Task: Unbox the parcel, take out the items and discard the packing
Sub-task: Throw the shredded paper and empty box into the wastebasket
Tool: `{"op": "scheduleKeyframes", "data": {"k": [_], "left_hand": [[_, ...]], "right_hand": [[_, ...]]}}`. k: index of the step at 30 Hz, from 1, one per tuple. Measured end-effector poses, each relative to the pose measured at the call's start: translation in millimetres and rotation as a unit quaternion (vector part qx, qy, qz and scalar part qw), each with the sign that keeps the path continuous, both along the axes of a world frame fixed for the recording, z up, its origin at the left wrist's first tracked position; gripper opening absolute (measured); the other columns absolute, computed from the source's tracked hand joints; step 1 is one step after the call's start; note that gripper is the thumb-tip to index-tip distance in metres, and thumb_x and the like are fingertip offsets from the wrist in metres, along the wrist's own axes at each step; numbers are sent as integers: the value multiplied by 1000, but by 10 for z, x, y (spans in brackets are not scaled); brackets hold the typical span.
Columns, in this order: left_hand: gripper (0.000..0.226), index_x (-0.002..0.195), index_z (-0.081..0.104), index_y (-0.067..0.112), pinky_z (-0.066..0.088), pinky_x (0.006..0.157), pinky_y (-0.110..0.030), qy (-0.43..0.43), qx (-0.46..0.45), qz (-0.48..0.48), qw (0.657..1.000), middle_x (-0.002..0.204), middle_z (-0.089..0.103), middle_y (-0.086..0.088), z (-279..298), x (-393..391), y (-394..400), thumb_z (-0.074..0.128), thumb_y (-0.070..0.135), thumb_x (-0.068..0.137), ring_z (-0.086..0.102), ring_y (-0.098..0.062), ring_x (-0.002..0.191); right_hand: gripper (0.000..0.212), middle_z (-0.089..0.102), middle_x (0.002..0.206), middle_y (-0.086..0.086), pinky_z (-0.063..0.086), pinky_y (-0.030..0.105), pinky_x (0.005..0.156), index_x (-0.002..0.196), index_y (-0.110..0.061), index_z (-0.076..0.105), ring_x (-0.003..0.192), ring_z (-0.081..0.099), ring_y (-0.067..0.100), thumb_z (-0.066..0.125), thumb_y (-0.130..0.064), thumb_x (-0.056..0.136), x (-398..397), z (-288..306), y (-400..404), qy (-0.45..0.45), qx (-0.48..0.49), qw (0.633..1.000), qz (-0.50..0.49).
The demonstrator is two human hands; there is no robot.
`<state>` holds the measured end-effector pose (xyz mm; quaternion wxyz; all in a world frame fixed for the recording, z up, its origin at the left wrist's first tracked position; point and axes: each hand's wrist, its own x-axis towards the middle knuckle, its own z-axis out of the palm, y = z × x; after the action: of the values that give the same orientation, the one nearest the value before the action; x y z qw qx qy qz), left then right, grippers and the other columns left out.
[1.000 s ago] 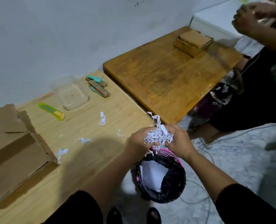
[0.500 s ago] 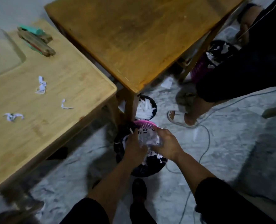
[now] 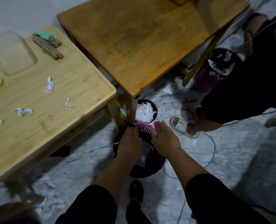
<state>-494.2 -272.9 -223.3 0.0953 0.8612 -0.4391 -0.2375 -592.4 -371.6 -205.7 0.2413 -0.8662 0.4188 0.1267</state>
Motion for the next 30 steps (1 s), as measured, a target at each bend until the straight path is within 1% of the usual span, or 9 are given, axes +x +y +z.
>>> {"op": "scheduleKeyframes", "data": {"k": [4, 8, 11, 14, 19, 22, 26, 27, 30], "left_hand": [[42, 134, 39, 1, 35, 101, -38, -64, -46, -36, 996, 137, 38, -19, 494, 150, -150, 37, 19, 96, 37, -33, 126], [36, 111, 56, -7, 40, 92, -46, -107, -90, -42, 989, 116, 55, -27, 946, 370, -266, 33, 12, 91, 54, -42, 104], [40, 127, 43, -8, 36, 100, -41, -78, -114, 17, 990, 127, 48, -27, 1563, 521, -240, 41, 16, 95, 47, -39, 118], [48, 133, 38, -5, 35, 104, -36, -155, -157, 56, 974, 129, 50, -21, 1811, 775, -102, 38, 23, 93, 45, -32, 120], [51, 125, 48, -9, 46, 95, -38, -167, -163, 147, 961, 116, 58, -27, 1860, 1281, 387, 51, 24, 87, 56, -38, 110], [60, 136, 33, -6, 32, 109, -38, -186, -113, 170, 961, 132, 46, -24, 1763, 1561, 742, 35, 35, 92, 40, -35, 126], [68, 143, 20, -5, 15, 118, -42, -173, -50, 234, 955, 150, 22, -23, 1386, 1915, 1229, 26, 44, 95, 14, -36, 141], [70, 142, 23, -5, 16, 117, -46, -162, -43, 254, 953, 151, 21, -24, 1281, 1982, 1351, 23, 46, 95, 14, -38, 142], [74, 130, 44, -9, 37, 106, -52, -138, -30, 284, 948, 137, 42, -33, 966, 2181, 1618, 30, 52, 92, 37, -47, 130]], "right_hand": [[55, 15, 157, 10, 10, 34, 117, 146, -6, 15, 146, 7, 22, 34, -27, 99, 118, 546, -116, -20, -46, 998, 46], [56, 11, 158, 8, 9, 31, 118, 147, -7, 12, 146, 3, 19, 29, -31, 100, 351, 1129, -215, -37, -68, 995, 66], [57, 12, 157, 9, 10, 33, 118, 147, -5, 11, 146, 6, 21, 29, -32, 100, 568, 1519, -227, -49, -98, 989, 99], [56, 15, 156, 11, 14, 34, 117, 146, -5, 13, 145, 9, 23, 29, -32, 99, 837, 1802, -174, -64, -106, 984, 125], [58, 15, 157, 8, 21, 37, 117, 146, -8, 15, 145, 11, 22, 32, -36, 98, 1362, 1925, 161, -100, -80, 979, 160], [62, 13, 157, 4, 18, 33, 116, 147, -11, 15, 145, 10, 19, 36, -39, 96, 1696, 1827, 419, -112, -60, 975, 184], [72, 6, 159, 3, 11, 28, 117, 148, -10, 8, 146, 8, 17, 40, -45, 93, 2035, 1528, 761, -121, -39, 973, 194], [76, 4, 159, 3, 11, 29, 117, 148, -10, 6, 146, 6, 17, 42, -46, 92, 2094, 1441, 852, -117, -35, 974, 192], [86, 0, 159, 4, 9, 33, 120, 148, -11, 2, 146, 0, 18, 47, -52, 87, 2275, 1137, 1037, -120, -16, 976, 179]]}}
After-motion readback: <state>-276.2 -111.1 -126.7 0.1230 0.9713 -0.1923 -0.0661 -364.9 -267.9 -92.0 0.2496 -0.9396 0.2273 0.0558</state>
